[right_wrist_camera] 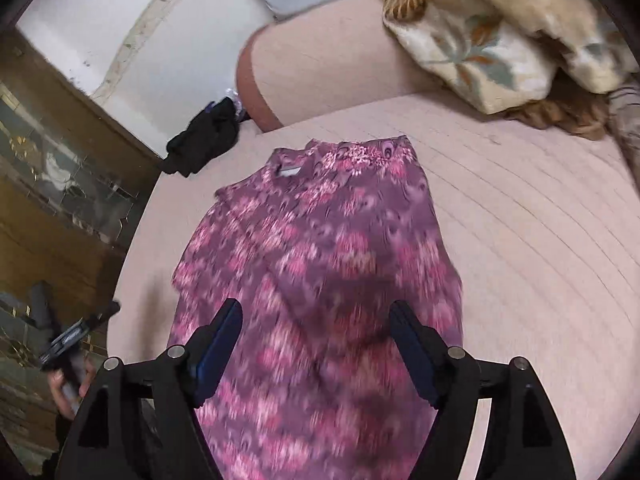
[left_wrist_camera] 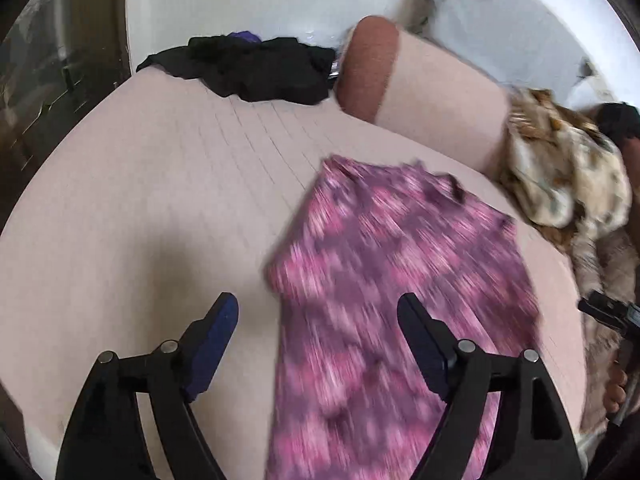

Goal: Fold small clothes

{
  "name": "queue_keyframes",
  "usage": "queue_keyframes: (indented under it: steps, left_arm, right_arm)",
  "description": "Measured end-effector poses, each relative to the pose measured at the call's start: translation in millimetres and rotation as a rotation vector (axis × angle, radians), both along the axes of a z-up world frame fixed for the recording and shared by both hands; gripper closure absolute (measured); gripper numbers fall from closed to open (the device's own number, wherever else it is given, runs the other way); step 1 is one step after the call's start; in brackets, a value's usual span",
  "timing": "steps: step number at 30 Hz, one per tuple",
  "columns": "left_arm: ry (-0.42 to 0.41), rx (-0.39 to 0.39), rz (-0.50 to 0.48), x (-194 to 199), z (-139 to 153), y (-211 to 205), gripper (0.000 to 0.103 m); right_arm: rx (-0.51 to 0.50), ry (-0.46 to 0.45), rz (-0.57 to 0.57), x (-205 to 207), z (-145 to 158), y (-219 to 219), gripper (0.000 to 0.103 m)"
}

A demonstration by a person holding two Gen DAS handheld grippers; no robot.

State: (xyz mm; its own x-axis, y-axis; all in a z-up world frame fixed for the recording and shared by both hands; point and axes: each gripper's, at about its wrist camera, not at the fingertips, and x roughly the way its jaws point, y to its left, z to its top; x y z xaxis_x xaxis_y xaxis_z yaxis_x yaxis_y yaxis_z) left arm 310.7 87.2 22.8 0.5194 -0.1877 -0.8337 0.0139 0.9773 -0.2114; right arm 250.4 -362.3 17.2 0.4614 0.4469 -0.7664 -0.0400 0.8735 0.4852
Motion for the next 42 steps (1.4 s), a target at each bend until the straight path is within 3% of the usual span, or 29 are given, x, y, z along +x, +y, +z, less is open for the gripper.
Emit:
queue_keyframes:
  steps: [4,7,10,11,13,15,16,17,18,19,21,23,27,31,33,35,38,42]
  left_arm:
    - [0.077,0.007,0.008,89.3,-33.0,-5.7,0.022]
    - [0.116,0.029,0.021,142.9,-58.4,-16.1,0.022]
    - [0.125,0.095,0.031,178.6,-77.0,-26.7,0.032]
    - [0.136,0.087,0.026,187.4,-82.6,-29.2,0.041]
    - [0.167,0.056,0.000,200.2,-95.6,-36.5,0.048]
    - [0.159,0.119,-0.013,203.4,-102.5,-48.4,0.053]
    - [0.134,0.164,-0.017,203.9,-101.8,-55.3,0.057]
    - [0.132,0.159,-0.026,205.6,-100.4,-58.0,0.082]
    - [0.141,0.110,-0.044,210.9,-97.7,-57.8,0.100]
    - [0.148,0.106,-0.032,214.2,-94.6,-56.1,0.100]
    - [0.137,0.083,-0.019,212.4,-84.1,-49.9,0.100]
    - [0.102,0.046,0.005,200.2,-65.4,-41.0,0.100]
    - [-0.017,-0.055,0.000,142.2,-1.6,-18.2,0.100]
    - [-0.153,-0.092,-0.042,49.0,69.1,-1.1,0.100]
    - [-0.182,-0.114,-0.060,0.2,87.2,5.2,0.100]
    - [-0.190,-0.097,-0.075,-50.6,91.8,7.2,0.100]
    - [-0.161,-0.080,-0.087,-117.4,71.5,1.9,0.100]
    - [-0.034,-0.055,-0.037,-173.0,5.6,-1.0,0.100]
  right_arm:
    - [-0.008,0.048,0.009,75.5,-25.7,-11.0,0.023]
    - [-0.038,0.080,-0.004,126.3,-45.6,-19.9,0.035]
    - [-0.040,0.107,-0.031,173.9,-65.5,-28.0,0.048]
    - [-0.045,0.122,-0.043,189.1,-73.3,-28.9,0.048]
    - [-0.087,0.138,-0.062,209.3,-86.0,-30.1,0.048]
    - [-0.140,0.165,-0.094,226.5,-100.7,-31.1,0.047]
    - [-0.128,0.188,-0.090,232.9,-111.4,-30.6,0.054]
    - [-0.143,0.189,-0.096,234.6,-115.1,-30.2,0.071]
    - [-0.179,0.174,-0.108,234.8,-115.1,-29.4,0.078]
    - [-0.175,0.161,-0.101,234.4,-113.7,-29.2,0.090]
    - [-0.143,0.149,-0.103,231.4,-110.0,-31.1,0.092]
    - [-0.124,0.110,-0.117,220.4,-96.5,-34.5,0.094]
    - [-0.088,0.011,-0.102,176.7,-50.3,-35.4,0.094]
    - [-0.060,-0.085,-0.080,99.8,-2.7,-34.6,0.094]
    - [-0.030,-0.127,-0.083,44.7,17.0,-39.7,0.094]
    - [0.013,-0.142,-0.103,-5.3,23.0,-45.3,0.094]
    - [0.032,-0.111,-0.144,-79.2,11.3,-47.2,0.094]
    - [0.044,-0.037,-0.247,-157.5,-30.0,-44.0,0.094]
